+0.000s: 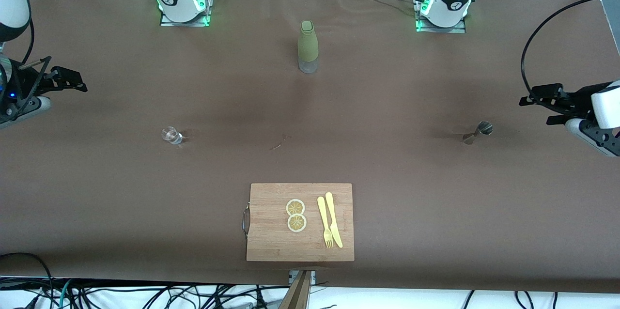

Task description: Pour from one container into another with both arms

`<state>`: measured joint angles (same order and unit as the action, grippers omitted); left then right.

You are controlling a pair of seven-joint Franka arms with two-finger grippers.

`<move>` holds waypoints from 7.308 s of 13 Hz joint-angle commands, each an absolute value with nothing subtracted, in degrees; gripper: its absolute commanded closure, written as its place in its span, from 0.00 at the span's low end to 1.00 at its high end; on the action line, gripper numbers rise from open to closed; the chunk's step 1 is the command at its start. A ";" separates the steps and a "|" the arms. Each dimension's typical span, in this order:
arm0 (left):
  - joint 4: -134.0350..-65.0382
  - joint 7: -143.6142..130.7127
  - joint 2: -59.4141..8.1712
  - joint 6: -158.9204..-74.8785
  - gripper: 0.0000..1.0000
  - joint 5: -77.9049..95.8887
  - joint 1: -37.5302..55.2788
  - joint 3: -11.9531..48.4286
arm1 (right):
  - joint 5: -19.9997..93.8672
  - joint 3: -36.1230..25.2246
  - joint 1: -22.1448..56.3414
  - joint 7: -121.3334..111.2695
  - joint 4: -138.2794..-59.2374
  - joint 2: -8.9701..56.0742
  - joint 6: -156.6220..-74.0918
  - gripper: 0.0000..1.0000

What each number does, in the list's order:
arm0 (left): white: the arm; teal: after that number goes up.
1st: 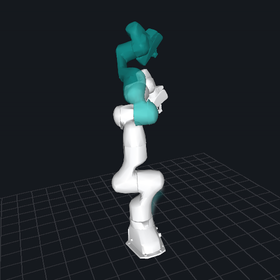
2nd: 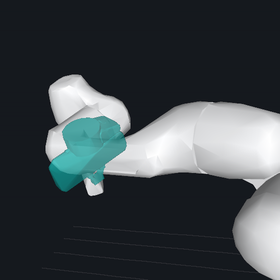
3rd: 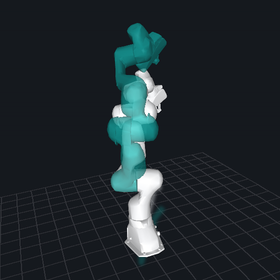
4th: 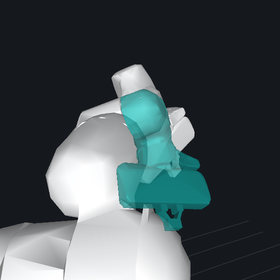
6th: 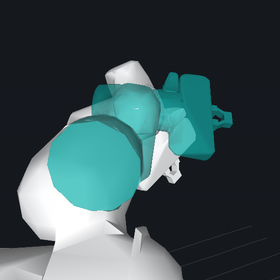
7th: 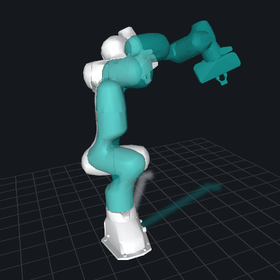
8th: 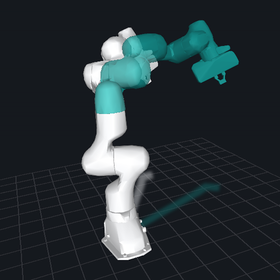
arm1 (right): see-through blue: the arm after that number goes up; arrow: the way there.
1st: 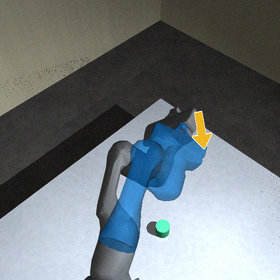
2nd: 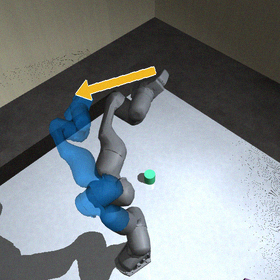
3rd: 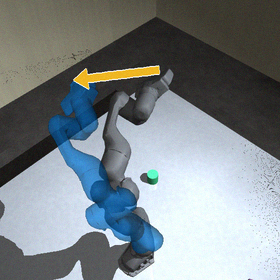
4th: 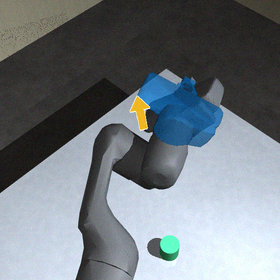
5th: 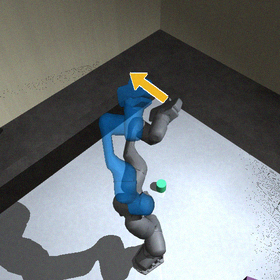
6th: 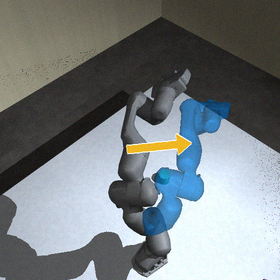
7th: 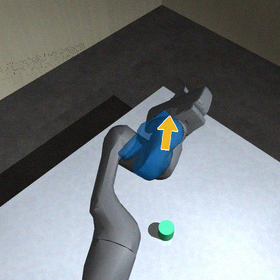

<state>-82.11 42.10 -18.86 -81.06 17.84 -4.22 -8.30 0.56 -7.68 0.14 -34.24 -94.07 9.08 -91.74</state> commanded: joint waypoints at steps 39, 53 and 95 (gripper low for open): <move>-103.36 158.73 -50.27 -80.16 0.28 72.42 -10.63 -22.32 | 64.16 -3.60 -12.57 -148.36 -101.42 49.04 -95.36 0.07; -102.74 161.11 -51.68 -79.10 1.00 75.30 -9.76 -22.15 | 63.72 -3.60 -12.66 -148.54 -101.25 50.45 -93.70 0.56; -74.00 134.03 -64.07 -115.13 1.00 118.04 41.04 -6.15 | 62.75 8.60 -0.27 -121.82 -103.97 29.28 -104.93 0.80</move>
<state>-76.37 133.91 -62.86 -113.81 116.18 40.36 -5.79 63.20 7.19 -1.21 -122.35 -99.27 33.79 -102.33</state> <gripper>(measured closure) 0.789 0.797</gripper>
